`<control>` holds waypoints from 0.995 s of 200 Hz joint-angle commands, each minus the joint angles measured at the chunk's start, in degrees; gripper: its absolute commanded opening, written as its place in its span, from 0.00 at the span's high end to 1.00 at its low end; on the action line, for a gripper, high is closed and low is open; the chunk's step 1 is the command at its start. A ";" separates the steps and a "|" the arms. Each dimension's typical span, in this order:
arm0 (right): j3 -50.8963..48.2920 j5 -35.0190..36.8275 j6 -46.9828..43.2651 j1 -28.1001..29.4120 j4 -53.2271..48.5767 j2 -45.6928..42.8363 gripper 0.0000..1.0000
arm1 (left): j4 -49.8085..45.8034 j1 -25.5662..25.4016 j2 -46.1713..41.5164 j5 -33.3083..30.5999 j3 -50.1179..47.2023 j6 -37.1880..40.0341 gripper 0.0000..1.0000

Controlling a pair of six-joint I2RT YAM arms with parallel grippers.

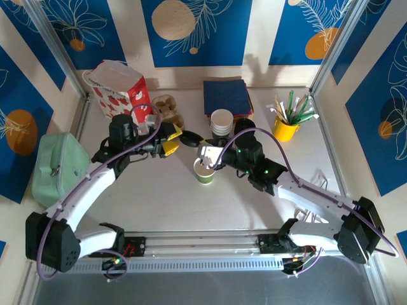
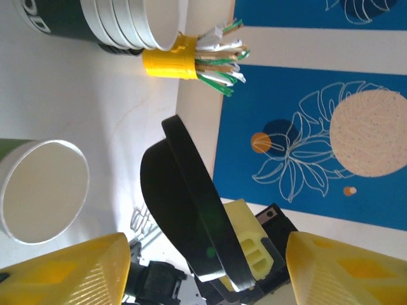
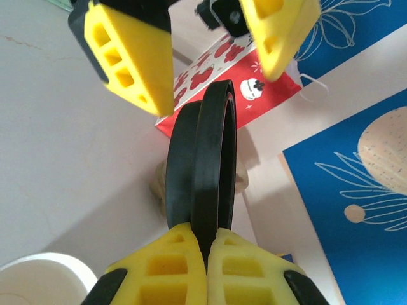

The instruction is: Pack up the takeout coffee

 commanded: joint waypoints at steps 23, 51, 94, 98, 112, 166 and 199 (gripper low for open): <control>2.67 -3.07 7.93 -1.17 -5.48 -2.46 1.00 | -18.81 2.39 -3.51 -9.18 7.93 15.82 0.29; 4.90 -4.12 14.58 -2.06 -9.01 -2.74 1.00 | -23.26 2.57 -4.34 -12.72 9.81 20.64 0.28; 11.03 -5.45 23.96 -2.53 -18.45 -2.33 1.00 | -28.37 2.66 -5.43 -19.02 11.65 25.30 0.28; 11.84 -5.25 24.81 -2.46 -19.80 -2.16 1.00 | -28.67 2.66 -5.52 -19.47 11.75 25.67 0.28; 14.06 -4.46 28.28 -2.63 -23.24 -1.97 1.00 | -29.23 2.66 -5.84 -20.78 11.76 26.98 0.28; 18.18 -10.72 44.40 -6.10 -29.69 -4.02 1.00 | -28.28 2.66 -5.96 -23.59 10.87 30.08 0.27; 15.32 -17.88 52.87 -9.85 -28.34 -6.34 1.00 | -26.58 2.66 -6.06 -25.58 9.79 31.82 0.27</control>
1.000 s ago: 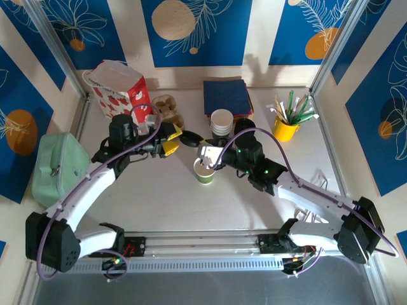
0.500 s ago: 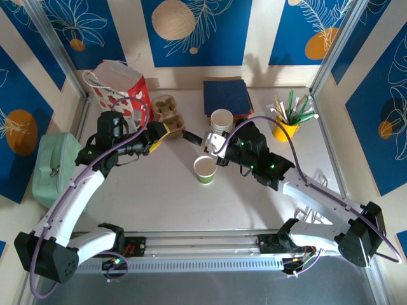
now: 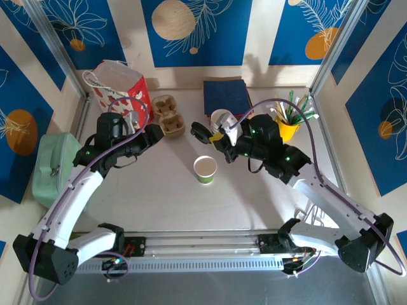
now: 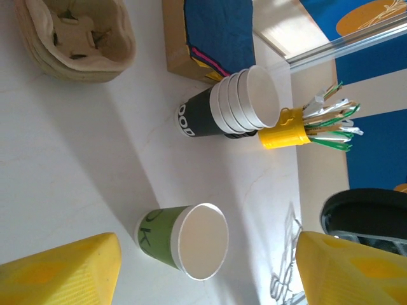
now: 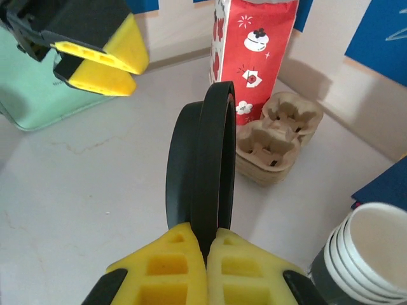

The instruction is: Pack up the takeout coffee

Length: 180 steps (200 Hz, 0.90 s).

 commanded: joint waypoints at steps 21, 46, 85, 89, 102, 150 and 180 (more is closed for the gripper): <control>-3.77 -9.43 17.09 -4.44 0.54 -3.94 1.00 | 5.87 0.58 -3.22 -4.17 -3.24 1.76 0.27; -5.93 -14.10 25.98 -7.83 0.53 -5.07 1.00 | 10.18 0.58 -5.03 -4.34 -5.73 1.37 0.27; -10.44 -21.35 37.82 -11.22 2.27 -6.29 1.00 | 10.16 0.58 -5.25 -5.20 -6.71 2.87 0.27; -10.75 -22.02 38.81 -11.51 2.31 -6.27 1.00 | 10.19 0.57 -5.31 -5.31 -6.84 2.79 0.27; -12.01 -23.10 42.36 -12.14 2.30 -6.04 1.00 | 10.41 0.58 -5.11 -5.50 -7.47 2.44 0.27; -18.14 -27.70 54.75 -14.05 6.08 -5.04 1.00 | 10.91 0.58 -4.52 -5.21 -8.64 1.81 0.27; -21.85 -27.82 59.56 -14.40 10.89 -3.87 1.00 | 11.00 0.58 -4.11 -5.11 -8.83 1.55 0.27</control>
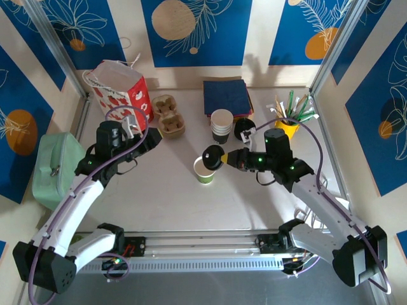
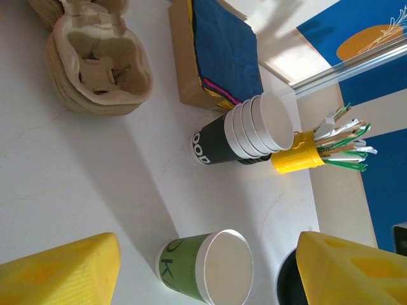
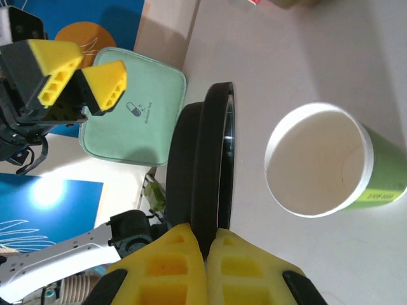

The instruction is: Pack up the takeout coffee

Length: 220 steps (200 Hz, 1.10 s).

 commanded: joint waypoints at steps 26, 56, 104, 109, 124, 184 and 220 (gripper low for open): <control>-3.62 -2.53 10.99 -0.66 7.61 2.73 1.00 | 1.37 0.44 0.45 -0.22 -0.21 -0.26 0.27; -3.90 -2.30 11.44 -0.54 7.89 4.35 1.00 | 0.95 0.43 0.03 0.10 -0.26 -0.75 0.27; -4.66 -2.55 12.65 -0.43 9.15 6.80 1.00 | 0.50 0.47 -0.35 -0.64 -0.13 -0.64 0.27; -4.55 -2.56 12.64 -0.45 9.15 7.10 1.00 | 0.58 0.47 -0.18 -0.56 -0.21 -0.66 0.27; -4.06 -3.23 12.41 -0.37 8.36 7.89 1.00 | 0.53 0.47 -0.04 -0.38 -0.37 -0.89 0.27; -4.59 -2.56 12.26 -0.28 8.46 9.78 1.00 | 1.45 0.46 0.71 1.20 -0.35 -1.72 0.27; -4.56 -2.77 12.24 -0.10 8.39 11.89 0.97 | 2.24 0.49 0.67 0.69 -1.06 -0.88 0.26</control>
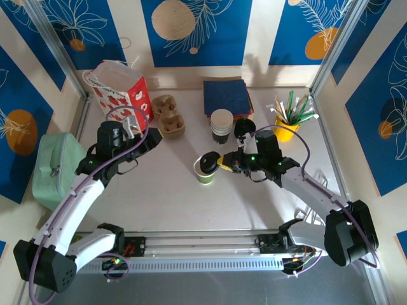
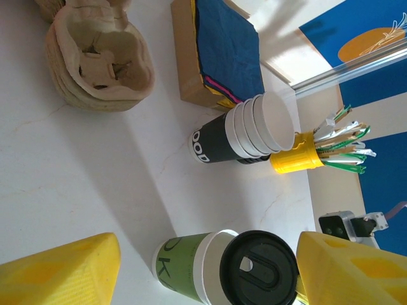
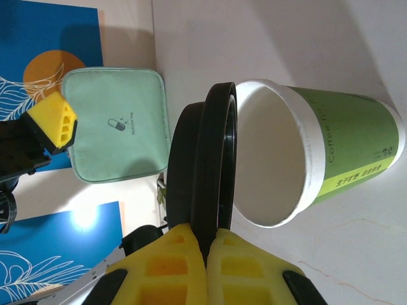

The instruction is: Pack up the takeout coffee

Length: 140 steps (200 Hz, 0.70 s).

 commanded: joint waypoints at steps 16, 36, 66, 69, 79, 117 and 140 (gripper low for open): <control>-0.68 -1.80 0.25 0.35 -0.07 2.18 0.95 | 2.33 0.47 0.40 0.83 -1.28 0.43 0.26; -0.28 -2.06 -0.21 0.51 -0.23 2.99 0.90 | 3.02 0.47 1.00 1.64 -1.47 0.07 0.26; -0.12 -0.90 -0.45 0.55 -1.16 3.46 0.85 | 3.12 0.43 1.33 1.72 -0.94 0.04 0.26; -0.14 -0.83 -0.43 0.55 -1.27 3.54 0.85 | 3.21 0.47 1.29 1.81 -0.94 0.04 0.26; -0.07 -0.85 -0.61 0.57 -1.47 3.68 0.84 | 3.28 0.47 1.37 1.90 -0.94 -0.14 0.26; -0.11 -0.52 -1.22 0.55 -2.08 3.91 0.82 | 3.27 0.47 1.20 2.08 -1.29 -0.23 0.26; -0.15 -0.11 -1.66 0.55 -2.46 4.50 0.81 | 3.19 0.47 1.39 2.17 -1.31 -0.25 0.26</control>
